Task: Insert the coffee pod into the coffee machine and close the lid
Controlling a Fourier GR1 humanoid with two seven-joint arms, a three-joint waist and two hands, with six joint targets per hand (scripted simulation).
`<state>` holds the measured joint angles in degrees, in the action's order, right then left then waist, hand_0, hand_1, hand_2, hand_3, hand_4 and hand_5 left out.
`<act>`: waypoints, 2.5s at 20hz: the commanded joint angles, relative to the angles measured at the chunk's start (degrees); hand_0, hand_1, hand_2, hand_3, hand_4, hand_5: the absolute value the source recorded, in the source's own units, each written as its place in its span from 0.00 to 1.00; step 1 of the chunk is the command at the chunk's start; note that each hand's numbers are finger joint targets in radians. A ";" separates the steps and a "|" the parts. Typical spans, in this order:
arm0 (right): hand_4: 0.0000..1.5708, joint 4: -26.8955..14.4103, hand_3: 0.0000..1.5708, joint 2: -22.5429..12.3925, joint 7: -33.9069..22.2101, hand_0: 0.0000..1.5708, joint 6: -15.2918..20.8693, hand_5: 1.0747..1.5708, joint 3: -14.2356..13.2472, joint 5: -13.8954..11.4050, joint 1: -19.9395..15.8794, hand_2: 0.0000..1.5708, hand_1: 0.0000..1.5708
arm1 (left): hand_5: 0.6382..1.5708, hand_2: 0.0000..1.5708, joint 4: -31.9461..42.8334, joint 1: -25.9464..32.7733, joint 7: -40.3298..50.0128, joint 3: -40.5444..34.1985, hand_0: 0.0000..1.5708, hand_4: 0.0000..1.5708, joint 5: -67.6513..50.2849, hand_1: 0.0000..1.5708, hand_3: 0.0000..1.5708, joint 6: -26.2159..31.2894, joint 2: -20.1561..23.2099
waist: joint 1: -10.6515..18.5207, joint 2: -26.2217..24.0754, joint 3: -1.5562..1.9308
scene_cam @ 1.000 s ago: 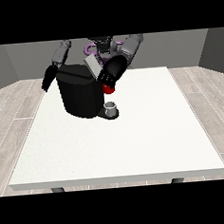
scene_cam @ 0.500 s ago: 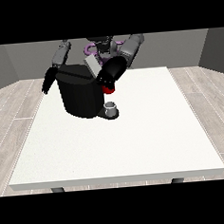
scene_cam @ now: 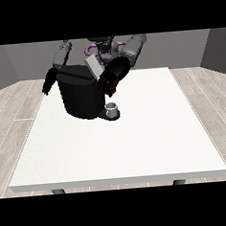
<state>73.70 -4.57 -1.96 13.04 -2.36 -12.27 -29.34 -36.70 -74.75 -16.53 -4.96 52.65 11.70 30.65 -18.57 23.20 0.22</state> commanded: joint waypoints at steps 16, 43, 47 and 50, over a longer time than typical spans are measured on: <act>0.00 -7.39 0.00 -1.76 3.80 0.00 -2.59 1.00 -4.49 4.00 9.55 0.00 0.00 | 1.00 0.11 -1.52 11.77 1.71 0.69 0.00 0.00 -2.44 0.00 0.00 3.84 -9.13 | 10.80 -16.34 -0.19; 0.00 -0.80 0.00 -5.73 -2.31 0.00 -12.43 1.00 -3.33 7.78 10.73 0.00 0.00 | 1.00 0.00 -6.99 45.23 4.21 -10.59 0.00 0.27 -37.99 0.00 0.00 3.97 -30.61 | 26.79 -40.29 -0.20; 0.00 -2.27 0.00 -7.00 -1.86 0.00 -13.61 1.00 -6.76 11.18 7.98 0.00 0.00 | 1.00 0.00 -14.48 47.84 3.59 -10.51 0.00 0.23 -38.00 0.00 0.00 6.37 -30.64 | 28.68 -35.30 -0.20; 0.00 -6.01 0.00 -5.70 -1.01 0.00 -12.06 1.00 -7.78 11.62 6.97 0.00 0.00 | 1.00 0.00 -17.50 51.20 2.55 -6.33 0.00 0.25 -39.84 0.00 0.00 5.37 -30.65 | 31.40 -34.29 -0.19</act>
<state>70.34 -10.72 -3.59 0.65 -8.67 -1.93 -20.62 -49.83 -26.10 -14.14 -14.14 14.58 17.56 0.12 10.83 -13.38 0.01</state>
